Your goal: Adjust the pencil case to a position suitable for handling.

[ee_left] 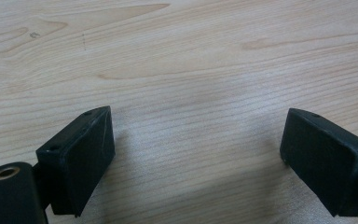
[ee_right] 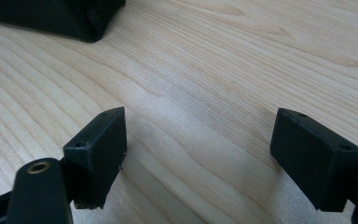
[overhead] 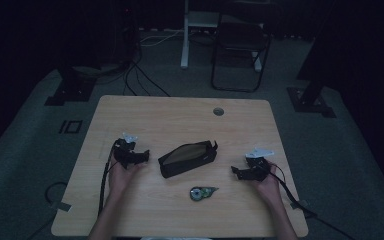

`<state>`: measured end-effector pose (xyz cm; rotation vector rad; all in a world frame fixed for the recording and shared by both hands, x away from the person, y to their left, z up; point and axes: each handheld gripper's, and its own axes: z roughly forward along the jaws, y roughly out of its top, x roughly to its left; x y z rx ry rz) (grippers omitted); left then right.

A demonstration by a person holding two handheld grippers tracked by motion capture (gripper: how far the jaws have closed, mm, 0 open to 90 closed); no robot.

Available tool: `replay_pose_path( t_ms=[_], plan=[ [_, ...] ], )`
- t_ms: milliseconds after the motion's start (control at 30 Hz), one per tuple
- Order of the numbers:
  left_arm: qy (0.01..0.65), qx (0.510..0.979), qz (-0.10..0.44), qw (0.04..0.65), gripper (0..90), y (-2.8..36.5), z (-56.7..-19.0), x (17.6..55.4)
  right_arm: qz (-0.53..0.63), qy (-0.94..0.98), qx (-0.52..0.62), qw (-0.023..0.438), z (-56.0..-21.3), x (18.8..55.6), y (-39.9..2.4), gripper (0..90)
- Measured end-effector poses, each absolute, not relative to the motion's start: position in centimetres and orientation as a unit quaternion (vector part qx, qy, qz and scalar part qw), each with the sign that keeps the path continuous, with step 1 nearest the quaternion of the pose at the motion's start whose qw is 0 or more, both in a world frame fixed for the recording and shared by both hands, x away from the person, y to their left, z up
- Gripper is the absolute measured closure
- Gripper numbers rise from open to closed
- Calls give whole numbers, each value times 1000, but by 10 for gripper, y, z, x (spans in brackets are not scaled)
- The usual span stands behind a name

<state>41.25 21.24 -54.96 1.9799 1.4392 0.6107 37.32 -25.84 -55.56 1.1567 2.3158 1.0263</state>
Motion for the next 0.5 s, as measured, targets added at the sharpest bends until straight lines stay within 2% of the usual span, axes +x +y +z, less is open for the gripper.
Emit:
replay_pose_path(
  t_ms=[100, 300, 367, 400, 467, 500],
  plan=[
    [540, 749, 230, 305, 111, 214, -549, 412, 363, 819, 407, 177, -556, 373, -259, 186],
    [541, 753, 224, 299, 216, 217, -545, 409, 364, 819, 407, 176, -556, 374, -259, 187],
    [547, 753, 221, 293, 235, 216, -543, 406, 360, 817, 413, 178, -555, 374, -258, 224],
    [547, 753, 221, 293, 264, 216, -543, 406, 360, 817, 413, 178, -555, 374, -258, 224],
    [539, 758, 215, 296, 345, 216, -541, 402, 357, 815, 422, 174, -552, 372, -257, 303],
    [536, 757, 213, 306, 345, 216, -541, 399, 357, 815, 422, 174, -552, 372, -257, 303]
  ],
)
